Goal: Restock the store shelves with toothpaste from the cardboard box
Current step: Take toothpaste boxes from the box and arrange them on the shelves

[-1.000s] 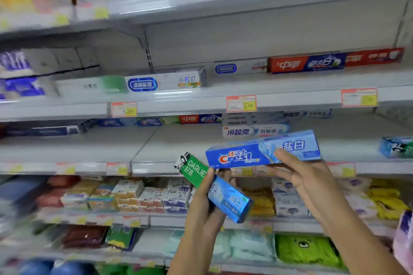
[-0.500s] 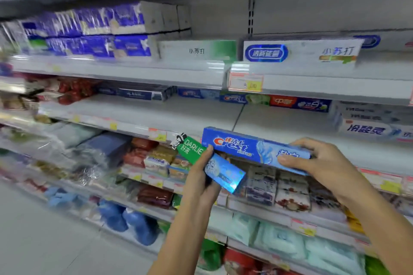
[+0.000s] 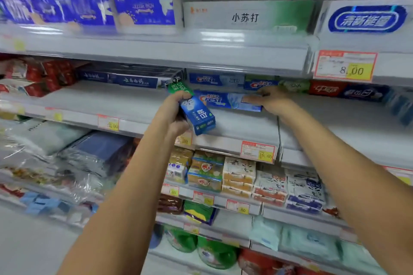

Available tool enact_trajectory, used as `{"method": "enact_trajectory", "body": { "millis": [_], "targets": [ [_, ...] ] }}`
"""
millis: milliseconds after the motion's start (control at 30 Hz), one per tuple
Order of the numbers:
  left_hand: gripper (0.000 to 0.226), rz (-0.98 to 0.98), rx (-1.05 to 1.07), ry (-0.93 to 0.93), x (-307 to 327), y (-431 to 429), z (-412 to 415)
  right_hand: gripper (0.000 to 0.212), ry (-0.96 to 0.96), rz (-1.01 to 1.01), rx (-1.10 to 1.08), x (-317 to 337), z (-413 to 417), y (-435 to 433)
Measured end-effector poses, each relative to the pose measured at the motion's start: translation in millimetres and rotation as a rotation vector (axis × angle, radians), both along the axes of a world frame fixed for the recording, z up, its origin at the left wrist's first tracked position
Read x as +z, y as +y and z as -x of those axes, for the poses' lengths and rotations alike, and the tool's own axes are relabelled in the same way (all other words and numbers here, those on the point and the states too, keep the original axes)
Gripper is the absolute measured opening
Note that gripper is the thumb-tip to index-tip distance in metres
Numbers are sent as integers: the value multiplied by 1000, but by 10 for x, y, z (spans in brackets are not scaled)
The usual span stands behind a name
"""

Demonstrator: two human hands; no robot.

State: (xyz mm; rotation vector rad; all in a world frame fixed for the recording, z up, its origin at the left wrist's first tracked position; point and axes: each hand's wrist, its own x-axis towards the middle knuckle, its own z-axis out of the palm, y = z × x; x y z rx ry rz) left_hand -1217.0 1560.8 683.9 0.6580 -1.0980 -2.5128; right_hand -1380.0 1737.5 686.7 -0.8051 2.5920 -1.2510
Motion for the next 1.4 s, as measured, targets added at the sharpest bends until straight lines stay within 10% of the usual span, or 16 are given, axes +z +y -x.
{"method": "enact_trajectory", "body": {
  "millis": [800, 1400],
  "targets": [
    [2, -22, -44, -10, -96, -809, 124, 39, 701, -603, 20, -213, -50, -1653],
    [6, -88, -24, 29, -84, -784, 90, 41, 703, -374, -55, -307, 274, -1819]
  ]
}}
